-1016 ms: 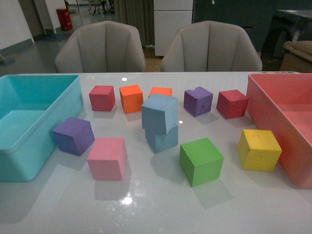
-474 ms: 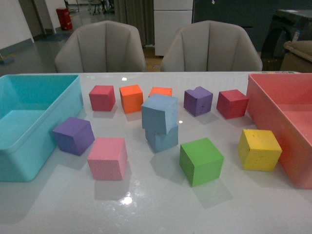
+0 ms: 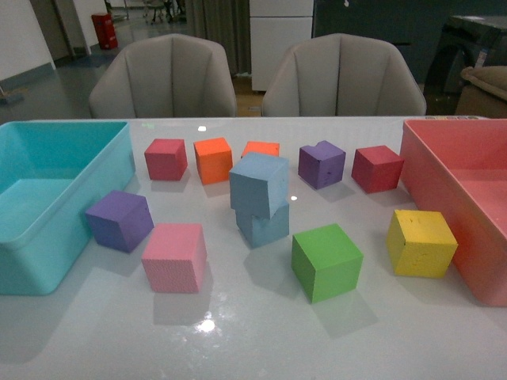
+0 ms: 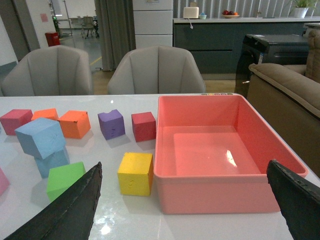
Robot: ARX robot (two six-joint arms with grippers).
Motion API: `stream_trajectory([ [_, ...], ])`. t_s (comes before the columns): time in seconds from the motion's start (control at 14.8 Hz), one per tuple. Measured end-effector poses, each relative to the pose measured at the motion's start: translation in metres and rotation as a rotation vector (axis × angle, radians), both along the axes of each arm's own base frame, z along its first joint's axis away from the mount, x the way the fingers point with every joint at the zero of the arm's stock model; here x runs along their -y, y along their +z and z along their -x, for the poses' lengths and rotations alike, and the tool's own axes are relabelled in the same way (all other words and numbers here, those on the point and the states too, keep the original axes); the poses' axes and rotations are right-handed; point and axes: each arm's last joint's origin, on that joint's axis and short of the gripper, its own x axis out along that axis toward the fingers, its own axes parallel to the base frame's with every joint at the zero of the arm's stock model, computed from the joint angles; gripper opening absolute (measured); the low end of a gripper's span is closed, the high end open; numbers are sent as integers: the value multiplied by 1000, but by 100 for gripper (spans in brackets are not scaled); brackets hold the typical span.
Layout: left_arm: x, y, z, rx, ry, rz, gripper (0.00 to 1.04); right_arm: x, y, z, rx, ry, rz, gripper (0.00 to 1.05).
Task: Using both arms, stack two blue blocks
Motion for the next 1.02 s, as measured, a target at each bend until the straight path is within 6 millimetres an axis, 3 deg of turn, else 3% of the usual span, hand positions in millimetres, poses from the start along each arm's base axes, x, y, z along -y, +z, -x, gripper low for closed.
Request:
stream_trajectory([
  [0.27,0,1,2,5,0,0,2,0,0,0,0,0,0,98],
  [0.61,0,-3,24,0,0,0,2,0,0,0,0,0,0,98],
  [0.95,0,-3,23,-8,0,0,2,0,0,0,0,0,0,98],
  [1.02,0,-3,23,-8,0,0,11,0,0,0,0,0,0,98],
])
